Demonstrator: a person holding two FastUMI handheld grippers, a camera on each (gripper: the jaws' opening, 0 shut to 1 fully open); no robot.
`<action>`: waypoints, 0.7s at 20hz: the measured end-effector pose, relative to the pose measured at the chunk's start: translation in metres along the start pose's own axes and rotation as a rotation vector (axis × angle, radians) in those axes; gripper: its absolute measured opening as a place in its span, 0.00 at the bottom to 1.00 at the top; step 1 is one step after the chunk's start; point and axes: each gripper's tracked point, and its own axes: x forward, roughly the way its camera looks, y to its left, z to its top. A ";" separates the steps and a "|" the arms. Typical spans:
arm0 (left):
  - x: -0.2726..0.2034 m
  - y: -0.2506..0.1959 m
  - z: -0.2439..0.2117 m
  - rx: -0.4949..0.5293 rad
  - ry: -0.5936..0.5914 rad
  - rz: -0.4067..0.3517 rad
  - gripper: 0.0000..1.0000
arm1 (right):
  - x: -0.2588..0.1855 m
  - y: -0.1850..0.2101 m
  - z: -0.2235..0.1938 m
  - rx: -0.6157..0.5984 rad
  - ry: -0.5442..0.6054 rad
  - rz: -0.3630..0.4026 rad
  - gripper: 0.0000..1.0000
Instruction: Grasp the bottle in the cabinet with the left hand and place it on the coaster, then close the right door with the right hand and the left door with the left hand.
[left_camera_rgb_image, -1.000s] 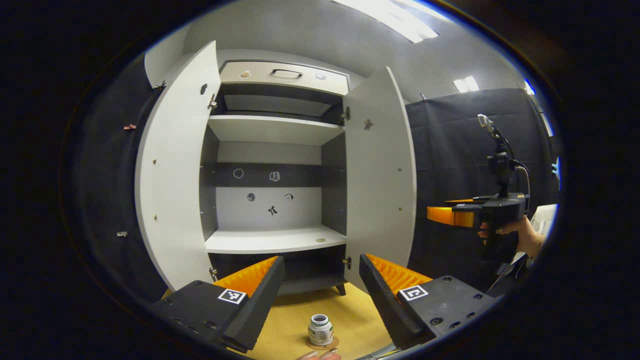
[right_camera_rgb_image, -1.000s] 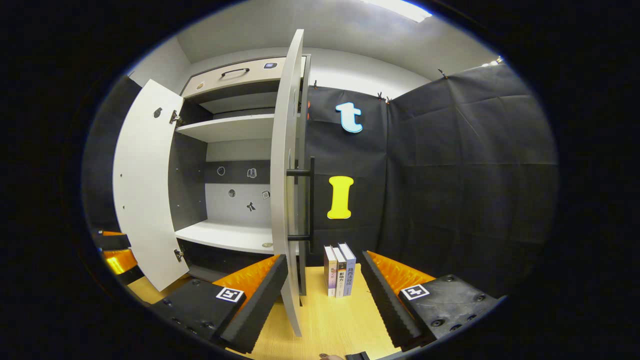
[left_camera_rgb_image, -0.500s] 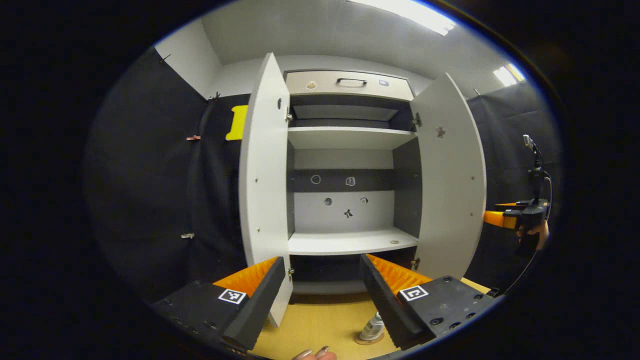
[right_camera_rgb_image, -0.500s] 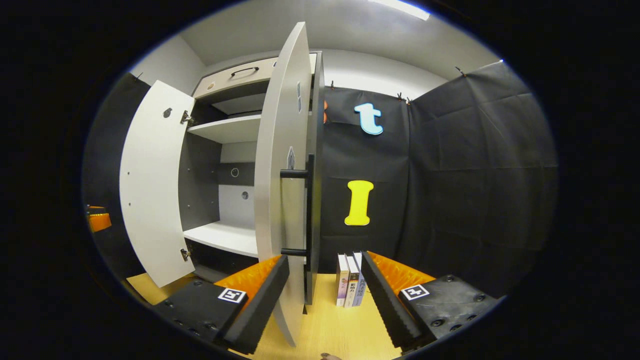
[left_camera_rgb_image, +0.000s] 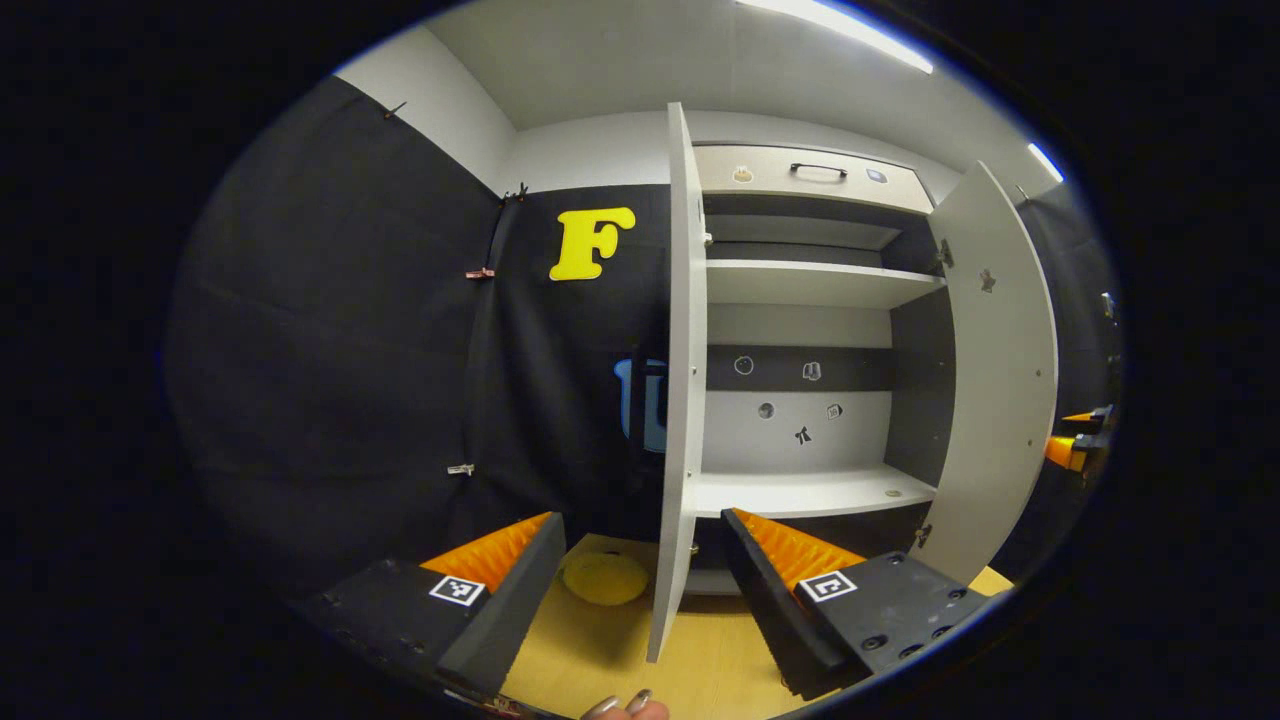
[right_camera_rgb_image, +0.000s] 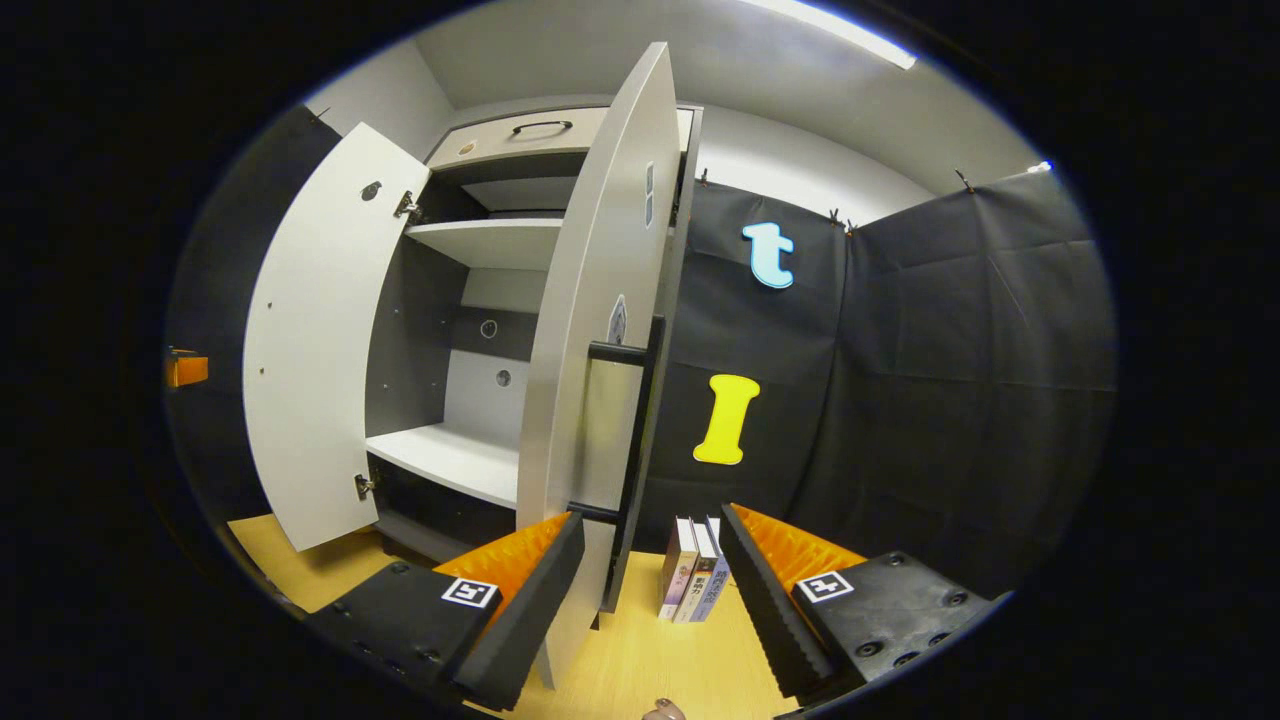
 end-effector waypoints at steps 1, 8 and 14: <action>0.004 0.004 0.001 0.007 -0.002 -0.009 0.98 | 0.002 0.010 0.002 0.003 -0.002 0.006 0.93; 0.046 0.021 -0.013 0.024 0.031 -0.051 0.97 | 0.025 0.077 0.007 0.005 -0.011 0.023 0.93; 0.074 0.039 -0.009 0.037 0.027 -0.077 0.98 | 0.058 0.151 0.005 0.096 0.015 0.110 0.95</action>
